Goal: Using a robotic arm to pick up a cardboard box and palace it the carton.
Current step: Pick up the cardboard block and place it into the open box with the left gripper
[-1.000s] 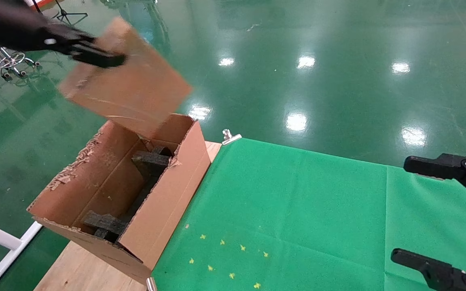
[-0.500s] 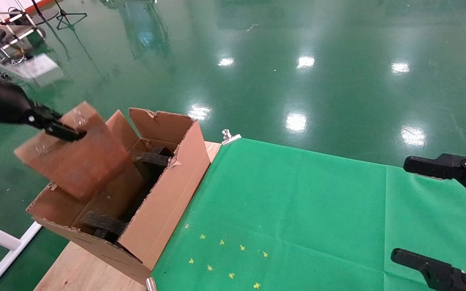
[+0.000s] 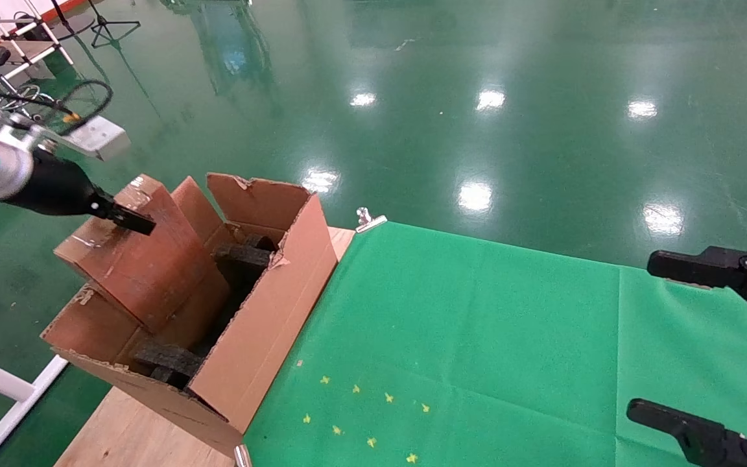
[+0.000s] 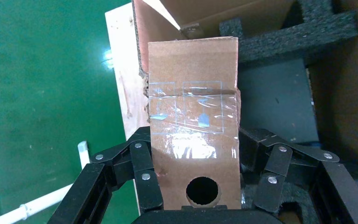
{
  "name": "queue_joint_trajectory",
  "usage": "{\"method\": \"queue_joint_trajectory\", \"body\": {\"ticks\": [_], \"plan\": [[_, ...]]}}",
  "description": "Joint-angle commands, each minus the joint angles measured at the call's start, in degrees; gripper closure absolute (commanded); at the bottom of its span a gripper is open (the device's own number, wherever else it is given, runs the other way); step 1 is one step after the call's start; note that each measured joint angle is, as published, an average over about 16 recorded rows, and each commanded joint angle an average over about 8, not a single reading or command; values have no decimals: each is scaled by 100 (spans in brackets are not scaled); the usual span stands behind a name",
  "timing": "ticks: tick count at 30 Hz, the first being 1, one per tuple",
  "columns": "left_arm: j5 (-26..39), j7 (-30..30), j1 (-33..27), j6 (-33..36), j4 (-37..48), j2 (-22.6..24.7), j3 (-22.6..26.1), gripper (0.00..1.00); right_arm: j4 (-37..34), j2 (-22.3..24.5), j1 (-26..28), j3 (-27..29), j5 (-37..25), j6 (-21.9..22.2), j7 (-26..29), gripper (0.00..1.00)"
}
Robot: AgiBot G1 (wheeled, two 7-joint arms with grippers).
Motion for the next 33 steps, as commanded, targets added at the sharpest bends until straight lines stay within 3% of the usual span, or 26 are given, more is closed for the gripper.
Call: {"method": "queue_joint_trajectory", "body": {"ticks": [1, 24, 25, 31, 32, 33], "plan": [[-13, -42, 124, -180, 65, 47, -9, 100, 0, 0, 0, 0, 0, 0, 0, 0], [-4, -604, 1370, -892, 248, 414, -7, 97, 0, 1, 0, -2, 1, 1, -1, 0], [-2, -625, 1396, -901, 247, 418, -6, 88, 0, 1, 0, -2, 1, 1, -1, 0], [-6, -708, 1494, -964, 242, 434, -5, 13, -1, 1, -1, -1, 1, 1, -1, 0], [-8, -714, 1500, -972, 242, 436, -6, 4, -1, 1, -1, -1, 2, 2, -1, 0], [-10, -717, 1506, -980, 242, 437, -7, 0, -1, 1, -1, -1, 2, 2, -1, 0]]}}
